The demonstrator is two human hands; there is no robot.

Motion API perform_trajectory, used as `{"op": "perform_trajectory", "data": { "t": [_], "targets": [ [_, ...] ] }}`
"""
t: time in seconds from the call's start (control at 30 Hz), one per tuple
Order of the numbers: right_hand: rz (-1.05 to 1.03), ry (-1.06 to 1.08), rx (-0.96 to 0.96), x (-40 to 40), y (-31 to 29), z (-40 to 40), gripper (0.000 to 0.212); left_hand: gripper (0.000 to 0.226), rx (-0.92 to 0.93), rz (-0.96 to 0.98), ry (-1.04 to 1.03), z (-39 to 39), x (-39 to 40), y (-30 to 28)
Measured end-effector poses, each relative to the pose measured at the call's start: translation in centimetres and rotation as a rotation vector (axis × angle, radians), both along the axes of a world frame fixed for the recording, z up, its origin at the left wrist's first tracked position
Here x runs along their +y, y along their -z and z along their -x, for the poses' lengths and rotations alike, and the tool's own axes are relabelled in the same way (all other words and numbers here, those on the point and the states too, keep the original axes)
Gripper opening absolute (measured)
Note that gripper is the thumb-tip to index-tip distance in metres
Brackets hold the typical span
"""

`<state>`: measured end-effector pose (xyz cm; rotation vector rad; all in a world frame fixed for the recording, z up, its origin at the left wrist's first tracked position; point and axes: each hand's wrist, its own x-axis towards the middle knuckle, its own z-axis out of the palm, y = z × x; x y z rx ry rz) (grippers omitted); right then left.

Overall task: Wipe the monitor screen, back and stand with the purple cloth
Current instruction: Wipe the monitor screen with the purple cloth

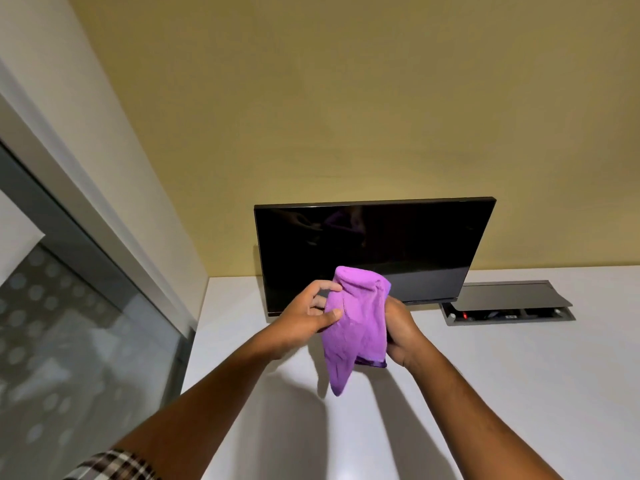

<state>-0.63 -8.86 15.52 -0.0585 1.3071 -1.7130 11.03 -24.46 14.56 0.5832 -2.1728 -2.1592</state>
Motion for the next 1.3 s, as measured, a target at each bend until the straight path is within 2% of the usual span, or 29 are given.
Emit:
{"op": "perform_trajectory", "data": {
  "t": [0.1,0.17,0.2,0.23,0.3,0.33,0.4,0.47,0.57,0.63,0.7,0.77,0.83,0.93,1.1,1.23,1.3],
  "targets": [
    [-0.025,0.103,-0.129,0.2,0.0,-0.2,0.06,0.041,-0.024,0.034,-0.084,0.4,0.0,0.4],
    [-0.049,0.116,-0.049,0.5,0.3,-0.4,0.064,0.043,-0.048,0.069,-0.122,0.7,-0.1,0.8],
    [-0.063,0.102,0.036,0.5,0.7,-0.5,0.058,0.044,-0.066,0.087,-0.132,0.8,-0.1,1.0],
    [-0.079,0.107,0.117,0.6,1.2,-0.7,0.062,0.046,-0.077,0.095,-0.139,0.9,-0.2,1.3],
    [-0.157,0.052,0.394,1.1,2.5,-0.8,0.104,0.05,-0.078,0.09,-0.144,1.0,-0.2,1.8],
    [-0.211,-0.011,0.584,1.3,3.2,-0.6,0.117,0.053,-0.07,0.081,-0.143,1.0,-0.2,1.9],
    [-0.255,-0.12,0.879,1.5,3.9,-0.6,0.125,0.065,-0.044,0.028,-0.123,1.0,-0.3,2.2],
    [-0.256,-0.213,1.027,1.6,4.1,-0.7,0.121,0.082,-0.024,-0.009,-0.077,0.9,-0.4,2.4],
    [-0.331,-0.225,1.193,1.6,4.7,-0.4,0.098,0.097,-0.023,0.059,-0.003,0.8,-0.4,2.3],
    [-0.364,-0.147,1.245,1.6,4.8,-0.2,0.075,0.091,-0.033,0.226,0.029,0.9,-0.3,2.3],
    [-0.387,-0.092,1.299,1.6,4.7,0.0,0.05,0.076,-0.04,0.445,0.021,0.9,0.1,1.9],
    [-0.428,-0.081,1.247,1.7,4.4,0.1,0.038,0.063,0.005,0.495,-0.003,0.7,0.1,2.0],
    [-0.415,-0.088,1.108,1.9,4.1,0.3,0.039,0.056,0.058,0.444,-0.019,0.5,-0.2,2.1],
    [-0.224,-0.078,0.886,2.2,3.6,0.8,0.04,0.051,0.024,0.238,0.023,0.5,-0.2,1.6],
    [0.007,0.083,0.351,2.5,2.6,1.0,0.046,0.049,-0.036,-0.038,-0.002,0.8,0.5,0.7],
    [0.14,0.129,0.128,2.7,3.2,0.7,0.083,0.039,-0.079,-0.129,-0.054,1.4,0.6,1.6],
    [0.281,0.147,0.022,2.6,3.4,-0.2,0.085,0.034,-0.071,-0.17,-0.095,1.8,0.9,1.9]
  ]
}}
